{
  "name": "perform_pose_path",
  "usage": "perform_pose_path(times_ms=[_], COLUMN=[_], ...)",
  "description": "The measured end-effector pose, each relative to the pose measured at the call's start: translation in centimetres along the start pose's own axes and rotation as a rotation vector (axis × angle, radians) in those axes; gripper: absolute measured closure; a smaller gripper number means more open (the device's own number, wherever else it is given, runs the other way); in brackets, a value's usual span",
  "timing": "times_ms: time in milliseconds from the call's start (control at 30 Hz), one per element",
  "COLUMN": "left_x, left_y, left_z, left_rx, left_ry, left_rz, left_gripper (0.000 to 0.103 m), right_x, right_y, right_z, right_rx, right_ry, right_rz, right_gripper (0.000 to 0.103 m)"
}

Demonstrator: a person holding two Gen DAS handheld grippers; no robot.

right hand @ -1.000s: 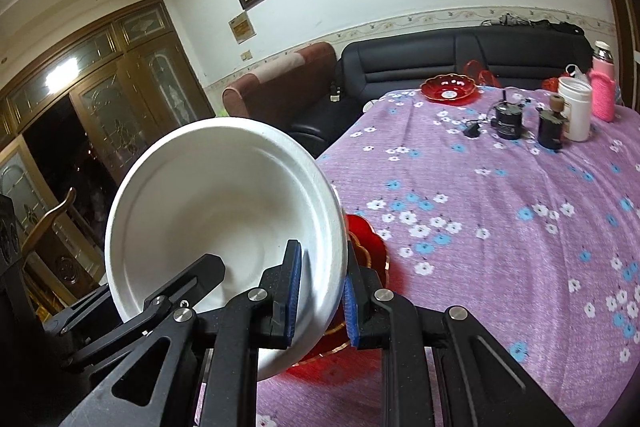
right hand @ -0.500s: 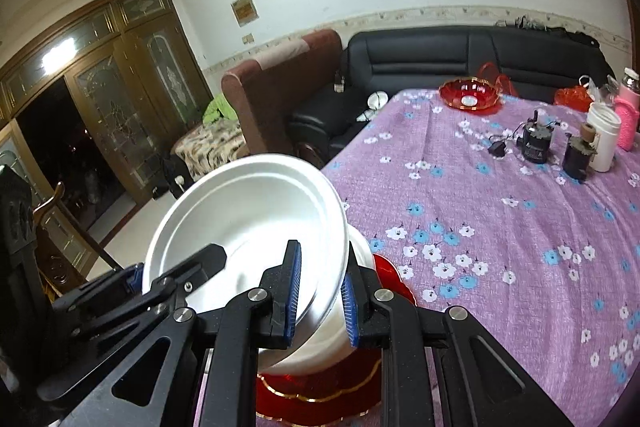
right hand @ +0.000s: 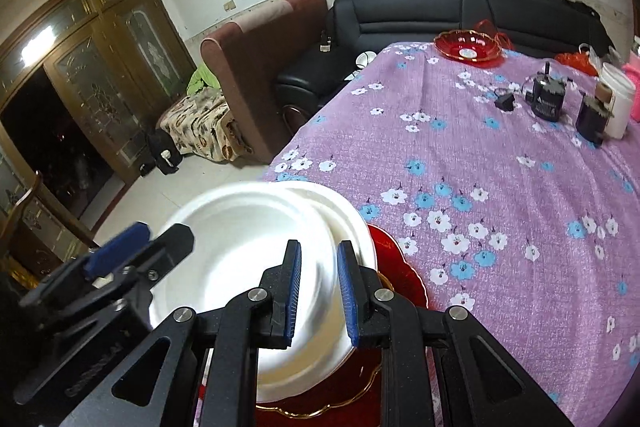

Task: Organize plates and bowls
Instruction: 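Lower the small white bowl into the large white bowl on the stack, then open the right tool and release the small white bowl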

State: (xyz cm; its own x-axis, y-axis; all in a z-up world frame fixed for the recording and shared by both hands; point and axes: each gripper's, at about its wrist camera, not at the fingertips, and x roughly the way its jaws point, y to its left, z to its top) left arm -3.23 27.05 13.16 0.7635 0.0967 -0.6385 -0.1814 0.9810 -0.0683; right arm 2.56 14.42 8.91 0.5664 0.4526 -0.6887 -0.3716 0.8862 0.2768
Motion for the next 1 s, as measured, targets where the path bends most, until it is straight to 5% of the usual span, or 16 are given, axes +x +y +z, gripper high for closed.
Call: perform_pose_path(times_ms=[67, 200, 400, 700, 1000], left_x=[-0.4, -1.6, -3.7, -4.7, -4.7], left_y=[0.2, 1.2, 3.0, 4.9, 4.6], left_z=[0.0, -0.2, -0.5, -1.5, -4.3], left_rx=[-0.010, -0.053, -0.133, -0.229, -0.257], left_ry=[-0.009, -0.033, -0.083, -0.089, -0.027], left_rz=[0.000, -0.018, -0.040, -0.041, -0.032], left_gripper=[0.037, 0.030, 0.024, 0.019, 0.019], right_x=[0.2, 0.2, -1.5, -4.9, -7.7], right_y=[0.3, 0.1, 0.0, -0.9, -2.0], right_z=[-0.1, -0.1, 0.3, -0.5, -4.8], right_rx=[-0.022, -0.019, 0.002, 0.045, 0.043], right_ry=[-0.007, -0.029, -0.109, -0.170, -0.202], right_rz=[-0.020, -0.017, 0.008, 0.033, -0.014], right_gripper=[0.082, 0.055, 0.037, 0.031, 0.027])
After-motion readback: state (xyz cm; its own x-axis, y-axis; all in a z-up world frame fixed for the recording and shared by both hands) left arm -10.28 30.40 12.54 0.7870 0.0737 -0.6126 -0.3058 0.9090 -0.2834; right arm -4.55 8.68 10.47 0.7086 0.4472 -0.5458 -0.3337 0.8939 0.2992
